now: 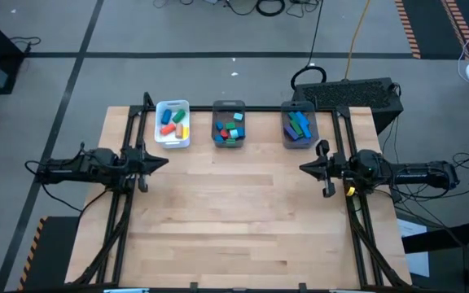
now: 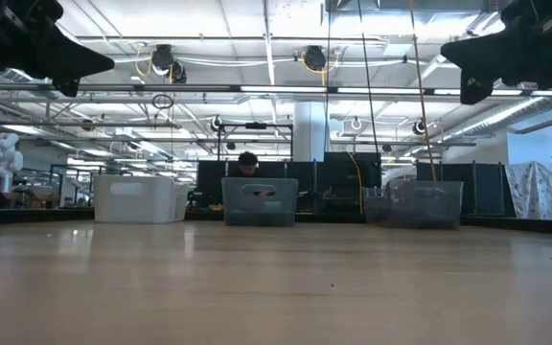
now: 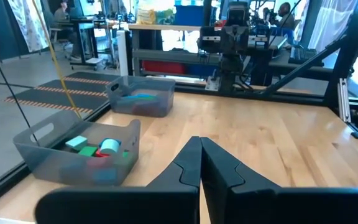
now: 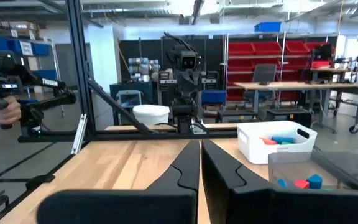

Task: Sort blocks by size
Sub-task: Return to Home Position

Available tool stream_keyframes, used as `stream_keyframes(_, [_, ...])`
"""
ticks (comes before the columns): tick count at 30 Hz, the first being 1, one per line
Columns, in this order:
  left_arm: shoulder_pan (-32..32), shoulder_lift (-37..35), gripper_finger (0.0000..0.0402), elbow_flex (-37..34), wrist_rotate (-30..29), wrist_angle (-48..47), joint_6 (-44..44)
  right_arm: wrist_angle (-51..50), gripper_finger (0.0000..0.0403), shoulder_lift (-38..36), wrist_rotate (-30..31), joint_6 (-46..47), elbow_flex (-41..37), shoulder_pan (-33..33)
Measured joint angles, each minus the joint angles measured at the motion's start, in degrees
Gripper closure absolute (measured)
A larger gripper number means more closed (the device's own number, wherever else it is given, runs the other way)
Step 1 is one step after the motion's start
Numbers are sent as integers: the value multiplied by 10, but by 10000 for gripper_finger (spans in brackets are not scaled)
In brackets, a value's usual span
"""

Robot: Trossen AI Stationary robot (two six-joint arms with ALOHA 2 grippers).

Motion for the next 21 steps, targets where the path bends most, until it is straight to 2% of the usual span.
stream_keyframes(6, [0, 0, 394, -2, 1, 2, -1, 44, 403, -34, 0, 5, -45, -1])
stream_keyframes(21, [0, 0, 393, -56, 2, 39, -3, -68, 403, -142, 11, 2, -46, -1])
